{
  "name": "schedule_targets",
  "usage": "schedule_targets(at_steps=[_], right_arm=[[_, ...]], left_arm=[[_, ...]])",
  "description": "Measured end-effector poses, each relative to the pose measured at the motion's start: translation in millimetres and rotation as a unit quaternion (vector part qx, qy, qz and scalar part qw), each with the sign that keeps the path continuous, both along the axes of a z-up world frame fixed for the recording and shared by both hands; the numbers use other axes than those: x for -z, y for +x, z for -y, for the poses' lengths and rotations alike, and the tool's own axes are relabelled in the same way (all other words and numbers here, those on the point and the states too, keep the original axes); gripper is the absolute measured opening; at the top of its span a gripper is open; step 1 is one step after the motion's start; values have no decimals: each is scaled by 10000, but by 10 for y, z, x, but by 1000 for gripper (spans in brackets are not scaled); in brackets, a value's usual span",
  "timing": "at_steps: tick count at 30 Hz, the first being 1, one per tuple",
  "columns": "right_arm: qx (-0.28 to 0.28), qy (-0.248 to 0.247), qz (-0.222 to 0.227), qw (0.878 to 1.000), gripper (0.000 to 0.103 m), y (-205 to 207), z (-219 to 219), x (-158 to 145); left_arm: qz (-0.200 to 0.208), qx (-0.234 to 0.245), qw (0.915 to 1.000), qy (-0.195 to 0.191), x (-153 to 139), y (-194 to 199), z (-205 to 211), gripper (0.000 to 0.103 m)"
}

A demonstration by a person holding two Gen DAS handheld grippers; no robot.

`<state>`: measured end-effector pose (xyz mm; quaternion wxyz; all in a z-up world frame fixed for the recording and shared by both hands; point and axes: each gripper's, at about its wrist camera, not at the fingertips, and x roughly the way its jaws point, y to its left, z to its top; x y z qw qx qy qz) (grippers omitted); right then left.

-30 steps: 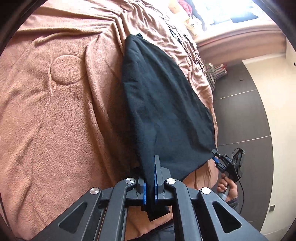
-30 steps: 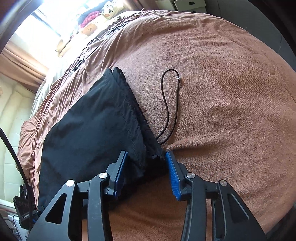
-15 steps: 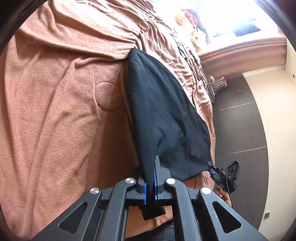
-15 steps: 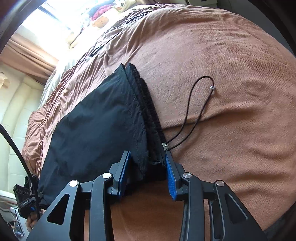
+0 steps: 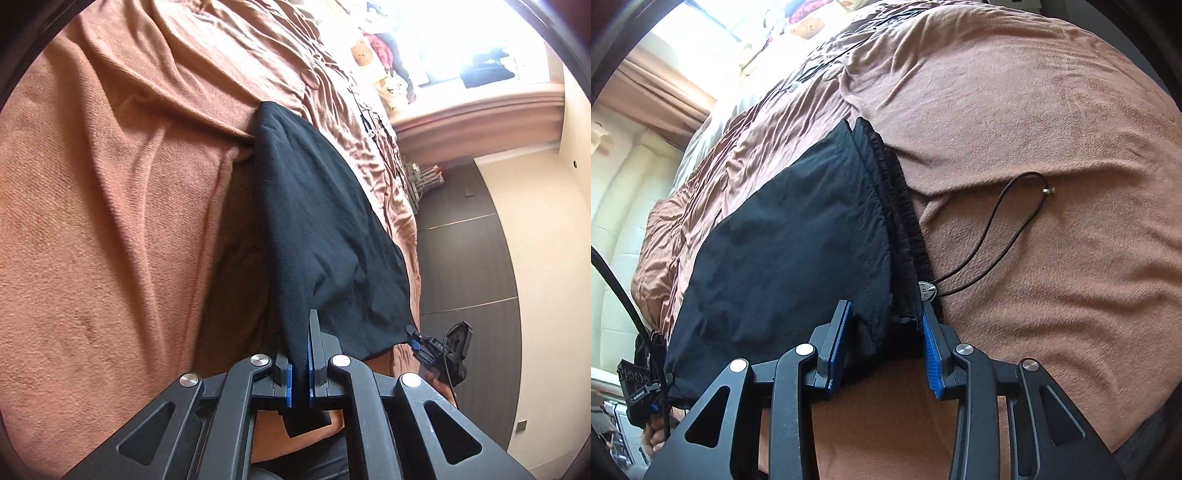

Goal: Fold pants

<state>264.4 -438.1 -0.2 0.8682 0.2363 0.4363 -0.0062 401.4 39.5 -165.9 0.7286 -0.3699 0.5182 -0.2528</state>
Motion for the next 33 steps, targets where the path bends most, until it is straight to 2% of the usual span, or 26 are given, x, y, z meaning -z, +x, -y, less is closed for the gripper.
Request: schedule_targets(at_steps=[9,12,14,21,26,28,30,32,33], right_arm=[[-256,-101,-121,9995,34,81,-512,32],[-370,-59,-116,9992,34,58,-582,69],[-421,-113,-159,9989,29,45,-623,95],[-543,13,-101,9985,24,-72,-686,152],[-519,-5,-56,9986,23,-139,-637,219],[-506,-74,-3,9987,23,-164,-654,240],[-485,-93,50,9988,23,-186,-651,275],[-462,-111,130,9988,23,-213,-652,294],[-449,-114,170,9988,23,-242,-662,299]], left_arm=[[-25,-202,9998,-80,54,-118,-421,5],[-22,-258,9996,-62,45,-157,-469,5],[-14,-295,9996,-26,31,-172,-495,5],[-131,-372,9992,55,58,-165,-512,5],[-255,-440,9987,106,136,-134,-482,6],[-350,-541,9979,90,207,-157,-503,12],[-418,-661,9969,126,287,-210,-550,32],[-397,-794,9960,86,317,-267,-561,43],[-376,-861,9956,17,330,-294,-562,44]])
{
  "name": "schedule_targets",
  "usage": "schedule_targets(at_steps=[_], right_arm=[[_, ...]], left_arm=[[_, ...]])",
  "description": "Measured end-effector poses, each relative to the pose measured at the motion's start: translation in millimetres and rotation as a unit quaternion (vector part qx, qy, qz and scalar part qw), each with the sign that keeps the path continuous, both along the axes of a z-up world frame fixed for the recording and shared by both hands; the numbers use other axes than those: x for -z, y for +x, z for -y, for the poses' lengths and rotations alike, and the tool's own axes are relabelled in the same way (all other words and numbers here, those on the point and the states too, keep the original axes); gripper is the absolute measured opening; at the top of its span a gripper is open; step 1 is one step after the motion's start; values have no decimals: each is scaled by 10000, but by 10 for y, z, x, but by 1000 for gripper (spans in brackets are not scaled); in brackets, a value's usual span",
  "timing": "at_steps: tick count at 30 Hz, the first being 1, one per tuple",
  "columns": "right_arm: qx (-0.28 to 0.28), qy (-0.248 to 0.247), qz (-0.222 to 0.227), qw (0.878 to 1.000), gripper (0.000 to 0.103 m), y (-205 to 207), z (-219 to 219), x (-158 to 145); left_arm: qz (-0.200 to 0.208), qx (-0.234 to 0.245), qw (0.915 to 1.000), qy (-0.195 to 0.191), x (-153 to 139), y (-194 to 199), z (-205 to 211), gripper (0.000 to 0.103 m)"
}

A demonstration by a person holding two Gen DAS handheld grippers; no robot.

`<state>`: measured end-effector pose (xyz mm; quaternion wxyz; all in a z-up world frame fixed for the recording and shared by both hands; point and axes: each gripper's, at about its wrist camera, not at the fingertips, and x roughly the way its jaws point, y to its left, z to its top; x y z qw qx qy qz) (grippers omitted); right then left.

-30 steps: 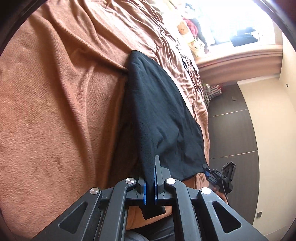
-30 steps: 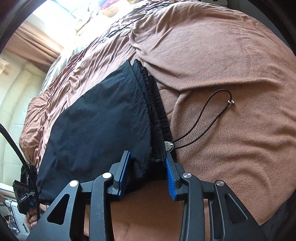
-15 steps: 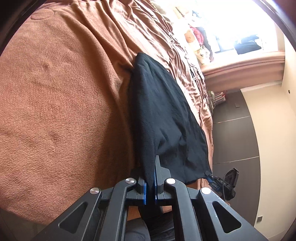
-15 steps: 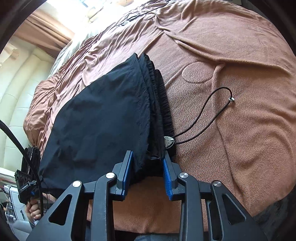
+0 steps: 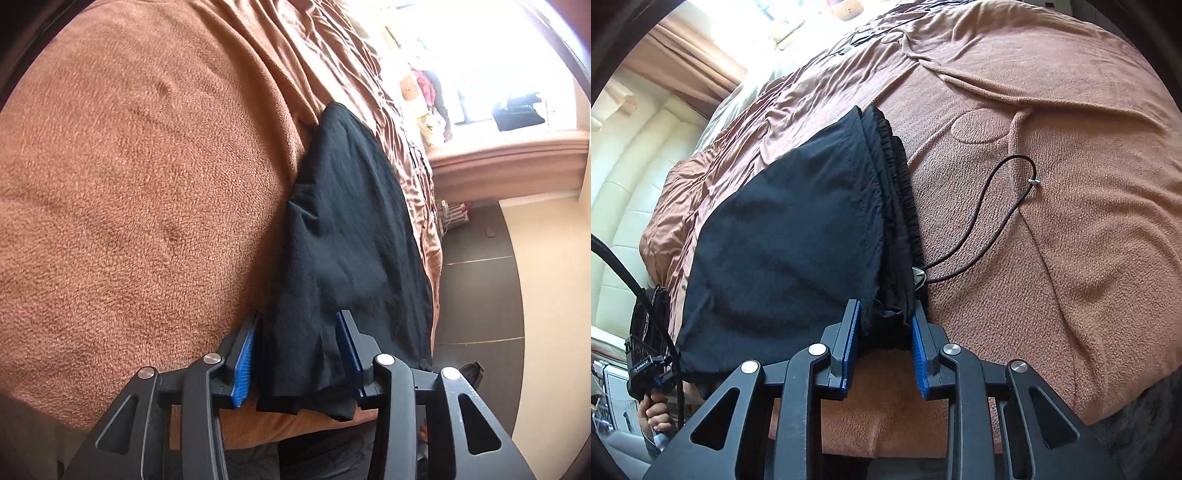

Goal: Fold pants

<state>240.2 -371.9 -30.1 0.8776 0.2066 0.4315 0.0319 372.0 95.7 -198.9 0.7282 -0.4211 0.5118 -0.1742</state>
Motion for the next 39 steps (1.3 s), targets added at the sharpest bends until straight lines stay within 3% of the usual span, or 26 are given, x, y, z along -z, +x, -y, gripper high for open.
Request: schedule_targets(at_steps=[15,22,29,39], right_arm=[[238,119,348,9990,23,-325,25,8],[39,-7,619,9981,23,-371,106,-223],[-423,-287,752,9959,23,-18,84,-425],[-917,-309,588,9936,23,888,44,-493]], left_arm=[[67,-1105,9933,-327,125,-246,85,46],[119,-1520,9871,-490,143,-296,132,46],[88,-1760,9832,-483,152,-340,56,45],[36,-1847,9818,-432,128,-320,188,45]])
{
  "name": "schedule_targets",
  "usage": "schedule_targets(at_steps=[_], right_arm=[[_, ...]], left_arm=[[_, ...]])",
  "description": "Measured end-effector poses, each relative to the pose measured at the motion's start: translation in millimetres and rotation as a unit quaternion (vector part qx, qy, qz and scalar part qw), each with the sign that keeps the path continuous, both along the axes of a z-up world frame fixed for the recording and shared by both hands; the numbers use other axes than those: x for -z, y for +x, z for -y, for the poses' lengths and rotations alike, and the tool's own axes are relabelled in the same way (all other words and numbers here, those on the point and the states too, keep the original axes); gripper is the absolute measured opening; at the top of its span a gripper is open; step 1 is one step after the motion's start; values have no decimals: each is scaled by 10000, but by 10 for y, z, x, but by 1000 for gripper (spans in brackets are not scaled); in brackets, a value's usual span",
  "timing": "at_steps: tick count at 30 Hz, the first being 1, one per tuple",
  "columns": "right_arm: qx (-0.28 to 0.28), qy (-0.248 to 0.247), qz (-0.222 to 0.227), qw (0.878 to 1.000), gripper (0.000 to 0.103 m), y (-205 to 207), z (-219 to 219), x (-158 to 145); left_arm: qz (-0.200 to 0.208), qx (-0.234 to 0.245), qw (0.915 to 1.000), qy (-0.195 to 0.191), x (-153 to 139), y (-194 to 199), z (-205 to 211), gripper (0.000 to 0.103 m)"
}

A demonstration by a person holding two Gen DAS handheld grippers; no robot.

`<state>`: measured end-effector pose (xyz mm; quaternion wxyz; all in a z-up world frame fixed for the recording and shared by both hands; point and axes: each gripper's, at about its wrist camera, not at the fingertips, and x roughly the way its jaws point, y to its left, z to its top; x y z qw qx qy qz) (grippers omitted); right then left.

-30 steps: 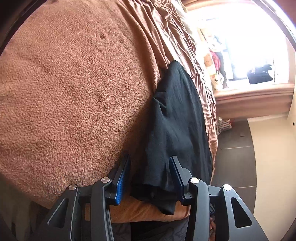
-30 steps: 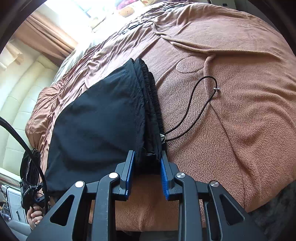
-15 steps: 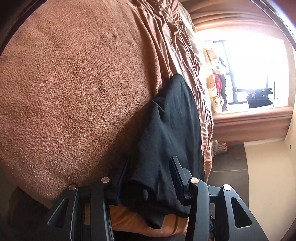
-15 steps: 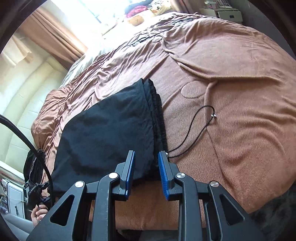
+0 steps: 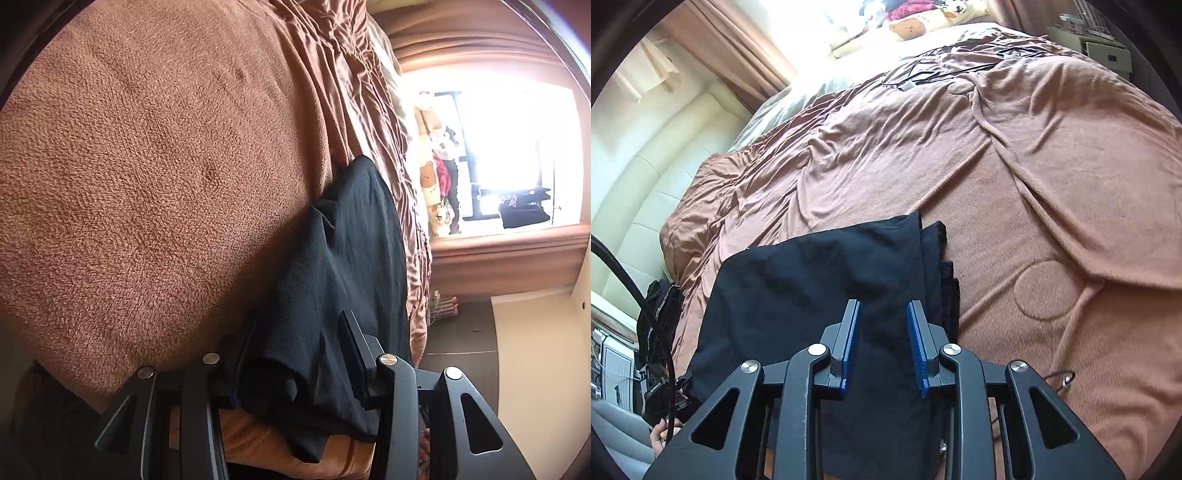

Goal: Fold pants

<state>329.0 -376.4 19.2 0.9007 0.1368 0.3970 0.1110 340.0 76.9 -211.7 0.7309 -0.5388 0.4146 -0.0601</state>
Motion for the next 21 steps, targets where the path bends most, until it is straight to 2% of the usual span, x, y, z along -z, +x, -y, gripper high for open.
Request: schedule_targets(at_steps=[3,9,14,21], right_arm=[[-56,-1,-136,9999,23,238,-16,23],[-102,-323,-350,9988,23,590,-110,51],[-49,-723,-461,9963,23,718,-230,49],[38,-909,-472,9947,23,796,-291,36]], left_arm=[[-9,-13,10000,-2,5,-15,-7,45],[-15,-10,10000,15,-1,-31,-12,45],[-17,-4,10000,9,-3,-34,-17,45],[-10,-4,10000,14,-3,-39,-19,45]])
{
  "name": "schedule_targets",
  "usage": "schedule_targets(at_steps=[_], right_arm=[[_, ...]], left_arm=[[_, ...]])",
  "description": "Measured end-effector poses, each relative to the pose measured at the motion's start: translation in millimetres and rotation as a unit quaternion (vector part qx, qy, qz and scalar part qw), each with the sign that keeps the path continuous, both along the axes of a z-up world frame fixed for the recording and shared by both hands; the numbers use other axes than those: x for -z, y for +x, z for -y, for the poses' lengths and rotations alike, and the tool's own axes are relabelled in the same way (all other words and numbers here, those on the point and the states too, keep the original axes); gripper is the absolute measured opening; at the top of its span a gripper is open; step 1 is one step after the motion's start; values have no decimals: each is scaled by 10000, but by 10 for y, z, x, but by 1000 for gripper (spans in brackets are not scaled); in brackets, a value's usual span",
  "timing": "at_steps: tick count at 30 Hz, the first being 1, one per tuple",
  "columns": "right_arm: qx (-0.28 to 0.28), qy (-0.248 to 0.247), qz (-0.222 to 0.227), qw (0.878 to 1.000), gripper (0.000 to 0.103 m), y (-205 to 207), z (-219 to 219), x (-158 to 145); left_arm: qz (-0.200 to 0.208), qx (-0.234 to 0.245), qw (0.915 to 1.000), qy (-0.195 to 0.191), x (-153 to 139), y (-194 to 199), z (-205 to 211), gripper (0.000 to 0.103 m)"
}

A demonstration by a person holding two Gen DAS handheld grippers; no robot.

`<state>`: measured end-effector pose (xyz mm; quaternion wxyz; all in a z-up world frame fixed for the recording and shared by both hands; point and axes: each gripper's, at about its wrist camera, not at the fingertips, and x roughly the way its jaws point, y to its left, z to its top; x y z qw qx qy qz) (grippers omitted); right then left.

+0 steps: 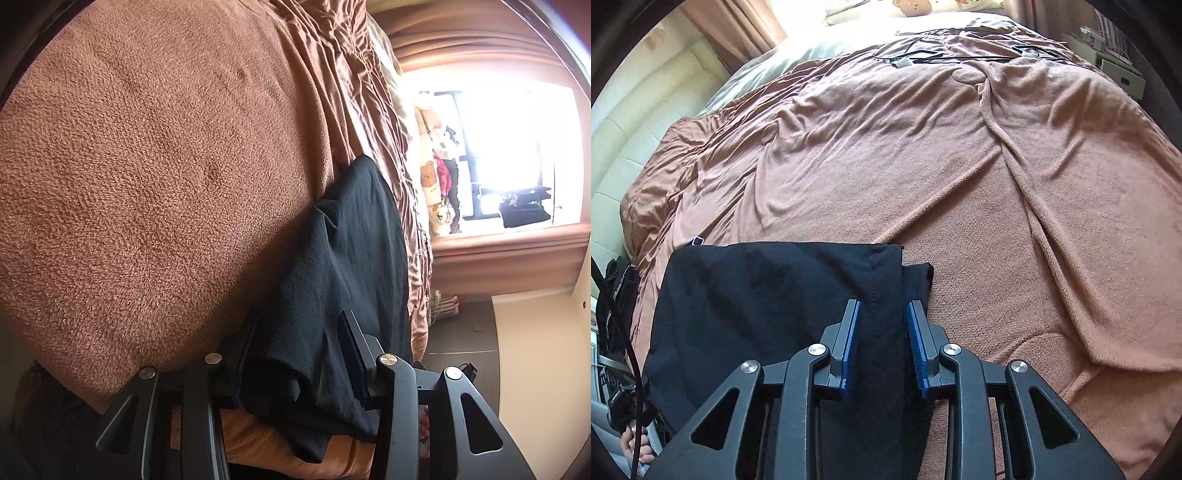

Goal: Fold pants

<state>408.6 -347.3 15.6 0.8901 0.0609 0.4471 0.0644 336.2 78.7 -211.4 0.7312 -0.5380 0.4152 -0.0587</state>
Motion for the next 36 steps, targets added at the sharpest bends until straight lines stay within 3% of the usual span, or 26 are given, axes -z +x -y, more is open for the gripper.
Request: schedule_targets(at_steps=[8,9,10,19,23,27,29,30,31,33,36], right_arm=[[-74,-287,-169,9994,23,92,-72,102],[-83,-268,-177,9995,17,99,-66,97],[-96,-258,-175,9995,0,98,-66,86],[45,-365,37,9993,0,-92,21,-28],[89,-457,72,9989,0,-147,19,-1],[80,-241,-32,9997,2,-210,58,-25],[131,-137,11,9998,9,-316,114,-75],[139,-29,22,9999,22,-383,150,-95],[143,69,27,9999,41,-452,185,-106],[159,195,74,9997,57,-633,242,-120],[120,486,-12,9987,57,-883,324,-73]], left_arm=[[2,8,10000,31,-10,-15,0,45],[0,11,10000,41,-14,-23,4,45],[-8,16,10000,40,-23,-34,12,45],[-21,-29,10000,76,-22,-45,18,44],[-95,15,9998,160,-5,1,0,22],[-79,51,9999,129,-4,6,9,18],[-69,61,9999,118,-6,-7,19,17],[-64,63,9999,109,-7,-5,17,17],[-58,68,9999,104,-8,-3,16,17],[-49,75,9999,95,-4,-16,15,18],[-46,78,9999,80,13,-36,-6,18]])
